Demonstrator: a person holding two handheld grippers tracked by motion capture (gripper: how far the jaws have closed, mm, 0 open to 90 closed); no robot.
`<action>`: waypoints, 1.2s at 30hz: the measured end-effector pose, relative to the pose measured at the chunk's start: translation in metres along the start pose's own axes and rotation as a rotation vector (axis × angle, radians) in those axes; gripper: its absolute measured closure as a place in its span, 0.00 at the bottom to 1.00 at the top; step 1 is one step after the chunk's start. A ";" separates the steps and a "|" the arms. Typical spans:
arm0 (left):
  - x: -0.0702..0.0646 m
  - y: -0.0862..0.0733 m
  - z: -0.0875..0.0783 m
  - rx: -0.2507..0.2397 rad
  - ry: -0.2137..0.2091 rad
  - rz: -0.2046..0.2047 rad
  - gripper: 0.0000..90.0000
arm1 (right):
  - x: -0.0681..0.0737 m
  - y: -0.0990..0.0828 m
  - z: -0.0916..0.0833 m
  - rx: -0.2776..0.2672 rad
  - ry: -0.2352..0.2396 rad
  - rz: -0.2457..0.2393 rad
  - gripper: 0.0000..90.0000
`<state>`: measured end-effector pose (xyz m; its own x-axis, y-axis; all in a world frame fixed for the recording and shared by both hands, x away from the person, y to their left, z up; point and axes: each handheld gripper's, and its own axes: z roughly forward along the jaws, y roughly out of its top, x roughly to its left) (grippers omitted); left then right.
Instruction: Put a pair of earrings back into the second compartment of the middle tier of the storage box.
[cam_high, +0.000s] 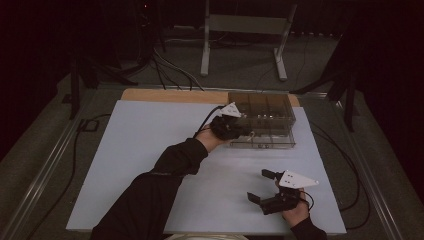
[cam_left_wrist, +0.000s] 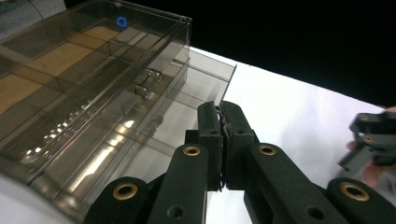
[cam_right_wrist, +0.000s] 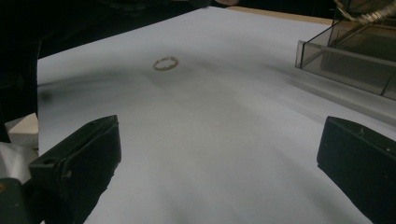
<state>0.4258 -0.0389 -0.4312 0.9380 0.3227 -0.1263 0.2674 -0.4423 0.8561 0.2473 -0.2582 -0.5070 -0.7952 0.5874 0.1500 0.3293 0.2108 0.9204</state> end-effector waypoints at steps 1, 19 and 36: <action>0.001 0.000 0.004 -0.005 -0.002 -0.004 1.00 | 0.000 0.000 0.000 0.000 0.001 0.002 0.00; 0.015 0.004 0.064 0.071 0.023 -0.059 0.99 | 0.001 0.000 0.000 0.013 0.005 -0.004 0.00; 0.011 0.009 0.036 0.025 0.054 -0.076 0.37 | 0.002 -0.001 0.000 0.021 -0.001 -0.006 0.00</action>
<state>0.4470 -0.0700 -0.4428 0.9016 0.4008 -0.1630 0.3439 -0.4352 0.8320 0.2458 -0.2577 -0.5075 -0.7968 0.5868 0.1440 0.3350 0.2307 0.9135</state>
